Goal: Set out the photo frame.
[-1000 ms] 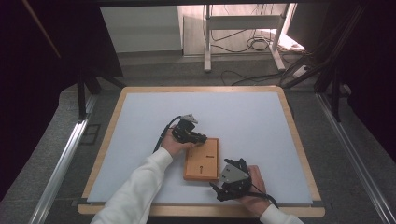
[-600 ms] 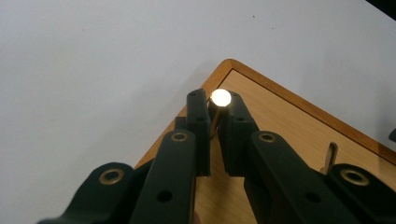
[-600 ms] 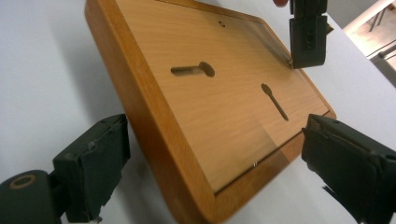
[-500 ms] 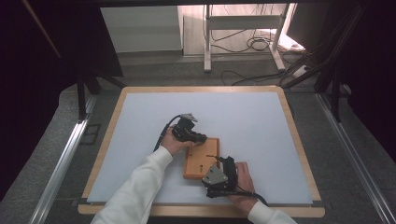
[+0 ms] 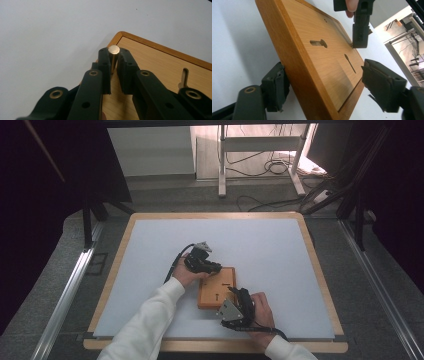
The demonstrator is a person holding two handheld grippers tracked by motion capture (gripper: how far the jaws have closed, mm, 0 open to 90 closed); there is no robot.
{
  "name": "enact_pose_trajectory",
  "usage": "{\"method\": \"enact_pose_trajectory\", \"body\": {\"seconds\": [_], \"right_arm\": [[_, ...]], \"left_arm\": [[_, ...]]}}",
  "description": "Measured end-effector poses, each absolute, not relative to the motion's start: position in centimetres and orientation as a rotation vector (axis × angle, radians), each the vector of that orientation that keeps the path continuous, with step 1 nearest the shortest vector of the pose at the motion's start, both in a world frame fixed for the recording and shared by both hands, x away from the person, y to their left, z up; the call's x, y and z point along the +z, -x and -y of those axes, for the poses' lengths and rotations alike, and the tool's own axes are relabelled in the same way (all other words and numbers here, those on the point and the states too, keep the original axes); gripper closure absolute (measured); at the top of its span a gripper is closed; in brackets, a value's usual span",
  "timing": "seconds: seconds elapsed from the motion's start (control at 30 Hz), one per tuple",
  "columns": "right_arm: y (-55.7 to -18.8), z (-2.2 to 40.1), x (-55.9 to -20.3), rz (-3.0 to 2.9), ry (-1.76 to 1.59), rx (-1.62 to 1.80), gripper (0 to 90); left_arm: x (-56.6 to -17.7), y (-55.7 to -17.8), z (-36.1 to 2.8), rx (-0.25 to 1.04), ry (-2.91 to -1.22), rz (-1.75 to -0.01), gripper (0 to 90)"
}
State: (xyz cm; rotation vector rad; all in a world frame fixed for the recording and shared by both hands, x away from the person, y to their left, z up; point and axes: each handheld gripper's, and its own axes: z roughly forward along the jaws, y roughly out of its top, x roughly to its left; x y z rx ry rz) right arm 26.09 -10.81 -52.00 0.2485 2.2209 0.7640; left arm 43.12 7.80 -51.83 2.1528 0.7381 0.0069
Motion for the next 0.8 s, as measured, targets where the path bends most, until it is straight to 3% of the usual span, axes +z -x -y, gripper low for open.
{"method": "enact_pose_trajectory", "body": {"seconds": [0.37,0.8], "right_arm": [[-26.0,11.1,-51.1,-2.211,-0.228,0.768,43.4],[-25.9,11.2,-50.5,-2.179,-0.193,0.740,48.8]], "left_arm": [[-51.8,-43.1,-7.9,0.026,-2.137,-0.746,76.3],[-51.6,-42.9,-7.9,0.037,-2.124,-0.743,62.6]]}}
